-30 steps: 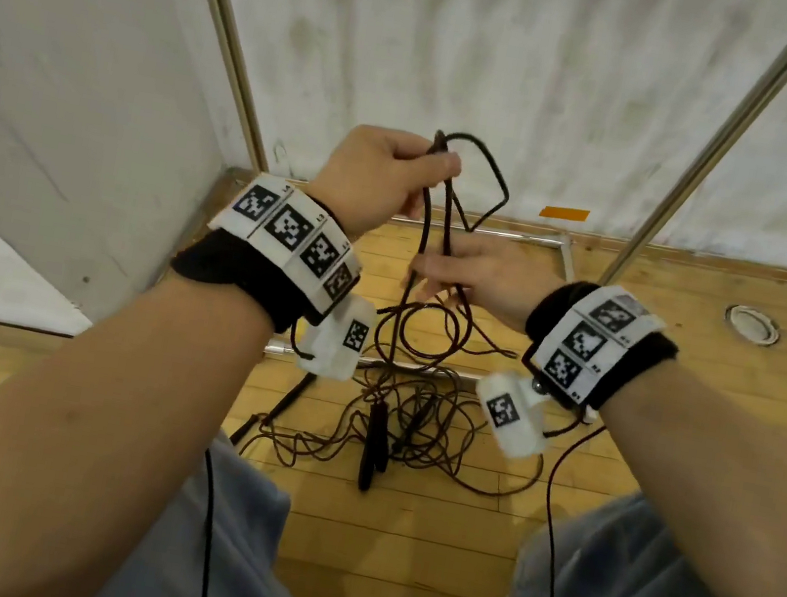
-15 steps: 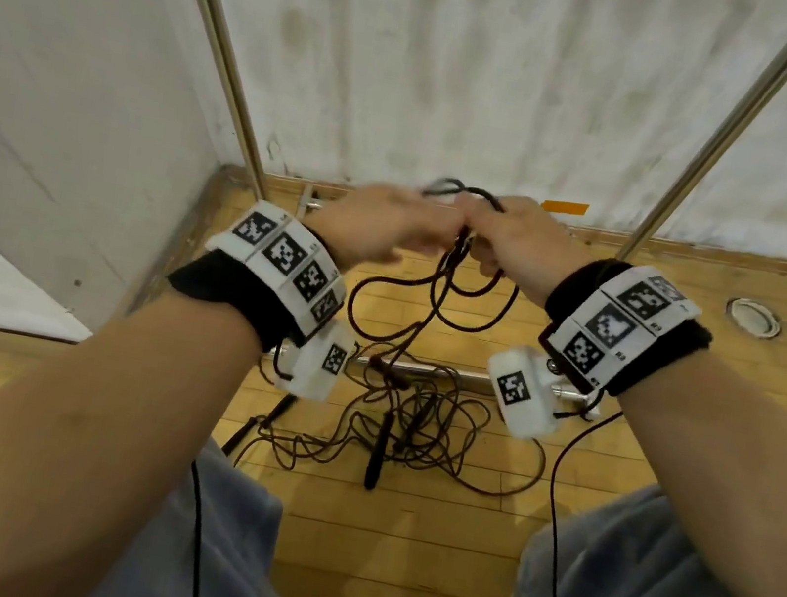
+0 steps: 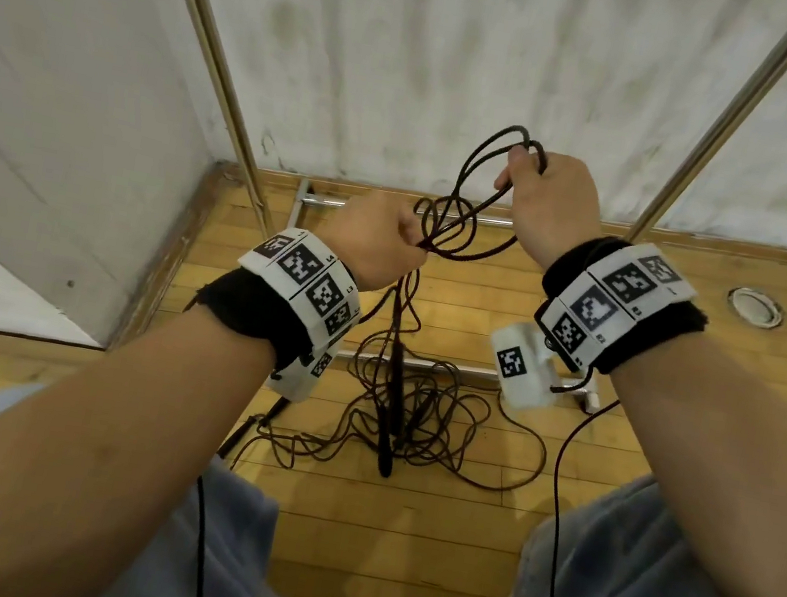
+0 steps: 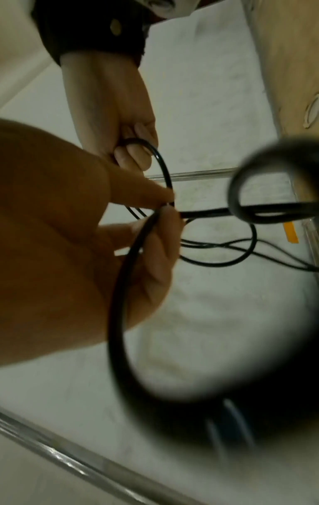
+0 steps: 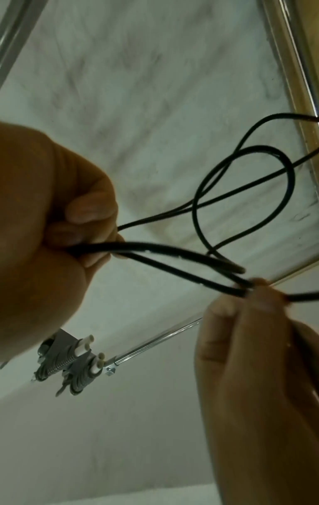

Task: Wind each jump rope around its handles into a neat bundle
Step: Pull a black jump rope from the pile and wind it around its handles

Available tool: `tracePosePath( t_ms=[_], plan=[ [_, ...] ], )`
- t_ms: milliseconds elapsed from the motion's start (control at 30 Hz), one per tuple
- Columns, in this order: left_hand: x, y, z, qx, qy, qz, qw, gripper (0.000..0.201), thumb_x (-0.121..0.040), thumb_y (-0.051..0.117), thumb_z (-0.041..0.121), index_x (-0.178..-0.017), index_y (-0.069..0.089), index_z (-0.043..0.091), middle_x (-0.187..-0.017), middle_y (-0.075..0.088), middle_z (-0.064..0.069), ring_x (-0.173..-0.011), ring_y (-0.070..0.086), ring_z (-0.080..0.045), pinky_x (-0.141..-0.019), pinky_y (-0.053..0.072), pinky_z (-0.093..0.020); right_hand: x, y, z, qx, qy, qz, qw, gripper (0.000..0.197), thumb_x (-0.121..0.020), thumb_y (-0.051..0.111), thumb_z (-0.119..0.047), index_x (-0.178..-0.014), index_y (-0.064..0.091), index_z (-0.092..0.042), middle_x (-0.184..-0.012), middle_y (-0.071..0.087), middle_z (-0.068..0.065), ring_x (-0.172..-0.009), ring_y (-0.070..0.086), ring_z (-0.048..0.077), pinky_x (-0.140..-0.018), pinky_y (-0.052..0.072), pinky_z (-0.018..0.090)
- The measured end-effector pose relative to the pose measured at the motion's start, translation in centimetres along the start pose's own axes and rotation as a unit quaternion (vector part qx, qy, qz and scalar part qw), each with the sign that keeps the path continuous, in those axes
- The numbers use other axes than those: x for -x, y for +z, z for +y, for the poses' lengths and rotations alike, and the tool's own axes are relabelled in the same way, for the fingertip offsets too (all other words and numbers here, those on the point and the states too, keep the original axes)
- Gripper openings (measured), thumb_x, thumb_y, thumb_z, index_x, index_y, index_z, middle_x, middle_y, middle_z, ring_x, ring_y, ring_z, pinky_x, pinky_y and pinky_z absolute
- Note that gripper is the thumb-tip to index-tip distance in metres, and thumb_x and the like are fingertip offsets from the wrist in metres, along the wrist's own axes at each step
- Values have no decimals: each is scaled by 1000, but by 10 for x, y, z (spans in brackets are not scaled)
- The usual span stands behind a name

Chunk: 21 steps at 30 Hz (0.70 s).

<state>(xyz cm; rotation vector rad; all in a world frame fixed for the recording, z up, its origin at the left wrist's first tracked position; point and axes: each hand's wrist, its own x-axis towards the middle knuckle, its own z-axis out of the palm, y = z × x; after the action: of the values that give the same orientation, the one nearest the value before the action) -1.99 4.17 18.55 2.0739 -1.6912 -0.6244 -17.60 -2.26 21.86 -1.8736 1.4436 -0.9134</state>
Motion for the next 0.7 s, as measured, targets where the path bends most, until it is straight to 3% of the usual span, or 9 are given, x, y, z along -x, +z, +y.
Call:
tracePosePath(
  t_ms=[33, 100, 167, 200, 300, 367, 533, 633, 700],
  plan=[
    [-1, 0, -3, -51, -20, -28, 998, 4, -82, 70, 25, -80, 67, 24, -87, 66, 8, -90, 62, -14, -81, 36, -22, -1, 0, 0, 1, 5, 8, 1000, 41, -100, 37, -28, -68, 58, -14, -52, 41, -8, -48, 39, 6, -48, 28, 14],
    [1, 0, -8, -139, -33, -58, 988, 24, -79, 73, 26, -101, 64, 24, -110, 64, 4, -105, 58, -17, -88, 41, -28, -2, -2, 0, -42, 17, -7, 999, 42, -100, 38, -28, -62, 54, -18, -53, 41, -7, -46, 37, 6, -46, 28, 15],
    [4, 0, -6, -101, 31, -44, 993, 58, -76, 75, 32, -129, 53, 26, -131, 53, 5, -121, 48, -17, -99, 42, -36, 1, -4, -4, -132, 34, -79, 988, 40, -99, 41, -29, -63, 54, -17, -55, 38, -3, -42, 32, 9, -43, 30, 20],
    [8, -1, -1, -25, 66, -42, 997, 63, -75, 75, 36, -132, 50, 28, -130, 53, 8, -119, 49, -13, -98, 43, -34, 3, -4, -6, -176, 42, -113, 977, 39, -98, 43, -30, -65, 55, -15, -56, 37, -1, -39, 31, 10, -40, 31, 22],
    [14, -2, 15, 206, 96, -80, 971, 30, -80, 74, 31, -109, 64, 33, -99, 68, 5, -91, 61, -11, -82, 47, -27, 9, -3, -12, -257, 50, -140, 955, 33, -96, 50, -28, -69, 58, -10, -55, 40, 0, -35, 38, 11, -40, 37, 22],
    [17, -4, 22, 262, 86, -65, 959, 11, -85, 70, 21, -91, 67, 30, -82, 68, 1, -77, 61, -11, -72, 49, -28, 9, -3, -14, -301, 45, -113, 946, 31, -95, 53, -27, -70, 59, -9, -55, 41, 1, -35, 40, 11, -39, 36, 20],
    [12, -9, 28, 268, 79, -98, 955, 32, -84, 72, 19, -114, 63, 16, -81, 60, 4, -72, 62, -8, -69, 57, -23, 8, -9, -12, -365, 21, -103, 925, 28, -92, 57, -26, -70, 63, -10, -54, 45, -2, -37, 37, 10, -38, 29, 19],
    [17, -9, 31, 231, 98, -121, 960, 4, -87, 67, 14, -87, 67, 18, -76, 63, 4, -65, 64, -3, -67, 56, -19, 12, -7, -10, -286, -16, -75, 955, 32, -86, 64, -33, -56, 67, -21, -53, 51, -4, -39, 39, 10, -39, 32, 20],
    [16, -10, 31, 237, 91, -78, 964, 8, -86, 69, 13, -79, 69, 17, -73, 66, 2, -62, 65, -2, -65, 56, -18, 10, -3, -9, -254, -19, -55, 966, 33, -81, 62, -49, -59, 67, -23, -57, 56, -6, -48, 49, 10, -50, 41, 22]
  ],
)
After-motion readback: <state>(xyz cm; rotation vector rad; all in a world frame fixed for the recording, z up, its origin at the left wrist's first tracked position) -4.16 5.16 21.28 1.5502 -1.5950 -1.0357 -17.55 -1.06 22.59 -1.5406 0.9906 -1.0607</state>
